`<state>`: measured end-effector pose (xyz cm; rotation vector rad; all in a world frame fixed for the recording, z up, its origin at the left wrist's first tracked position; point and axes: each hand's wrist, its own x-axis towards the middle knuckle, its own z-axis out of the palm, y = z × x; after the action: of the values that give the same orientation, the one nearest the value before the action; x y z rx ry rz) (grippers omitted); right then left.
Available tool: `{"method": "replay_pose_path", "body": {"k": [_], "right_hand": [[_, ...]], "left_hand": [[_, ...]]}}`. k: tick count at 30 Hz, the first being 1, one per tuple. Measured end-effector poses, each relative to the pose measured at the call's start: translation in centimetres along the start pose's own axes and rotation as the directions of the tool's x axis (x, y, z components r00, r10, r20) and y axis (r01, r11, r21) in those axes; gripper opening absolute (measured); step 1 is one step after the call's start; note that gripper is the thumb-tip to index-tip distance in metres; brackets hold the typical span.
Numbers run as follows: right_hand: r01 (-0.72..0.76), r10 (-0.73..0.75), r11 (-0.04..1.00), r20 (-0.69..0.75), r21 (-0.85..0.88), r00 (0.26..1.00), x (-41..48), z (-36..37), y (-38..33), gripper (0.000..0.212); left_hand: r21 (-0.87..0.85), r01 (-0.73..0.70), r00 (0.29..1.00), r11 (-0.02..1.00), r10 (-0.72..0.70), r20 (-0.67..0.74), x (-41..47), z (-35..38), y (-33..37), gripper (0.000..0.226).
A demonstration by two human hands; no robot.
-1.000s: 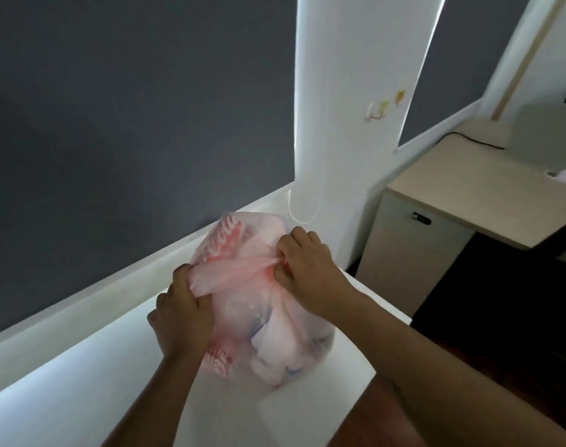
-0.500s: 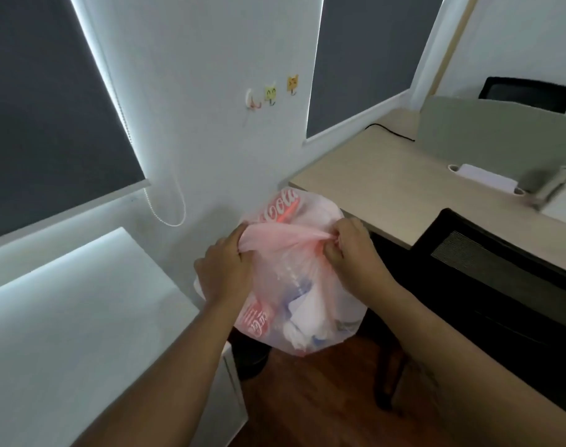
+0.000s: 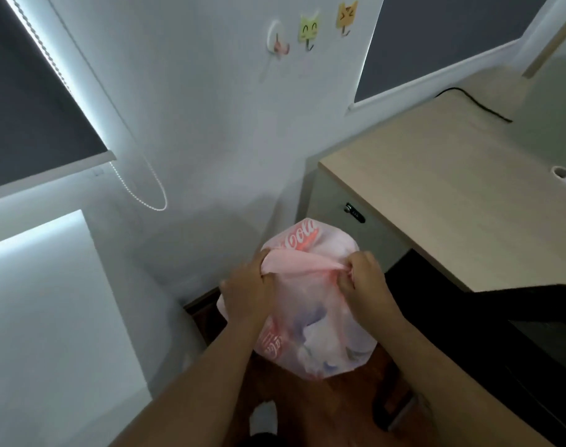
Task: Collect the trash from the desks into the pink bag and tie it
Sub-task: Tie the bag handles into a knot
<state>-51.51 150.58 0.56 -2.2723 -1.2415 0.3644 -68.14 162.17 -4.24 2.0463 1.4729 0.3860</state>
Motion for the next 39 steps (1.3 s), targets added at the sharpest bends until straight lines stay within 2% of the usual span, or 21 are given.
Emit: {"method": "replay_pose_path", "body": {"k": [2,4,7,11,14,16,20,25,30,32,34,37,39], "right_hand": [[-0.022,0.021,1.000,0.068,0.017,0.997,1.7,2.3,1.0,0.007],[-0.016,0.011,0.999,0.152,0.037,0.988,3.3,5.2,2.3,0.006],[0.057,-0.059,0.998,0.277,0.016,0.959,6.0,11.4,4.6,0.005],[0.100,-0.093,0.995,0.421,0.005,0.902,7.5,20.7,8.1,0.006],[0.099,-0.108,0.994,0.476,0.045,0.873,7.8,26.5,10.7,0.005],[0.117,-0.124,0.992,0.518,0.047,0.847,8.0,29.8,12.0,0.005],[0.116,-0.126,0.992,0.558,0.054,0.820,8.9,35.2,12.9,0.006],[0.095,-0.108,0.994,0.554,0.052,0.825,10.3,39.6,12.1,0.010],[-0.017,-0.015,0.998,0.542,0.054,0.840,12.5,42.1,11.4,0.009],[-0.070,0.037,0.997,0.590,0.033,0.806,13.4,42.8,11.4,0.016],[-0.106,0.079,0.994,0.664,0.000,0.743,14.2,43.3,11.5,0.032],[-0.062,0.085,0.996,0.749,-0.059,0.657,14.7,43.1,11.7,0.055],[-0.031,0.092,0.995,0.786,-0.092,0.612,14.4,42.5,11.8,0.062]], "left_hand": [[0.105,0.077,0.997,0.991,-0.079,0.017,1.2,1.4,-1.4,0.048],[0.136,0.190,0.980,0.972,-0.196,0.029,1.7,3.2,-3.4,0.046],[0.103,0.362,0.927,0.926,-0.370,0.064,2.5,7.0,-8.0,0.046],[-0.024,0.540,0.834,0.841,-0.532,0.145,3.7,13.2,-14.7,0.052],[-0.072,0.618,0.782,0.783,-0.603,0.157,4.0,17.4,-19.2,0.049],[-0.091,0.649,0.759,0.756,-0.633,0.155,4.1,19.9,-21.8,0.059],[-0.150,0.666,0.746,0.731,-0.656,0.117,5.5,23.2,-26.1,0.063],[-0.145,0.658,0.751,0.739,-0.659,0.043,8.1,24.3,-29.9,0.056],[-0.080,0.663,0.746,0.744,-0.649,0.148,11.2,24.5,-32.3,0.056],[0.045,0.651,0.735,0.758,-0.644,0.211,12.0,24.8,-32.9,0.055],[0.164,0.639,0.717,0.751,-0.659,0.228,12.1,25.0,-32.9,0.057],[0.185,0.609,0.737,0.771,-0.637,0.228,11.8,24.3,-32.1,0.058],[0.206,0.571,0.750,0.795,-0.607,0.263,11.5,23.4,-31.2,0.054]]}}
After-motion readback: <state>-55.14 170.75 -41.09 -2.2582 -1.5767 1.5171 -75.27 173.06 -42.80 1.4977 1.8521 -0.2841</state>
